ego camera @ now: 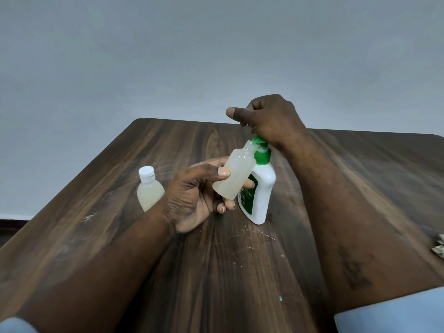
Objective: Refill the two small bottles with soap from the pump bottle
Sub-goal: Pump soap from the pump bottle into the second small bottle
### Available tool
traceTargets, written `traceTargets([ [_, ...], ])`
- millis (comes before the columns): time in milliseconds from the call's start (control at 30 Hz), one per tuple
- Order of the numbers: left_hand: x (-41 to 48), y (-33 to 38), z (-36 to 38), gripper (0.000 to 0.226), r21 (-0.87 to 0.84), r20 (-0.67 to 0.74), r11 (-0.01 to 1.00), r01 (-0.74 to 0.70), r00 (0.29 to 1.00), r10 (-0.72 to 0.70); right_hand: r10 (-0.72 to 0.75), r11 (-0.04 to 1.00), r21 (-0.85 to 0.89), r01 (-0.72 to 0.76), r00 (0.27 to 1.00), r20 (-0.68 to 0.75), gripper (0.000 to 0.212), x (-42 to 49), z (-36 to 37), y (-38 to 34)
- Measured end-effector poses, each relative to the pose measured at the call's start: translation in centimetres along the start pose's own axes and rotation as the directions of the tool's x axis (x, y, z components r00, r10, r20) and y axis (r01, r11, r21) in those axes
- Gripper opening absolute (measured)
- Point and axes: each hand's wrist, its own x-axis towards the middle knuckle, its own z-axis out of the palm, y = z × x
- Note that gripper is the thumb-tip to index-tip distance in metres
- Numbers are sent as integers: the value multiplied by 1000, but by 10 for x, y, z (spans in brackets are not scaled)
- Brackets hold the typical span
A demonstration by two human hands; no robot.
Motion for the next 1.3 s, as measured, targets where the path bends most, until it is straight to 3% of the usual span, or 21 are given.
traceTargets([
  [733, 0, 0, -1, 45, -21, 55, 1000, -14, 998, 15, -15, 1000, -20, 14, 1000, -10, 53, 1, -2, -1],
  [1000, 0, 0, -2, 42, -19, 53, 1000, -22, 998, 23, 16, 1000, -20, -15, 999, 46, 46, -1, 5, -1],
  [1300, 1, -1, -2, 44, -21, 51, 1000, -15, 999, 16, -20, 999, -26, 19, 1000, -19, 51, -2, -3, -4],
])
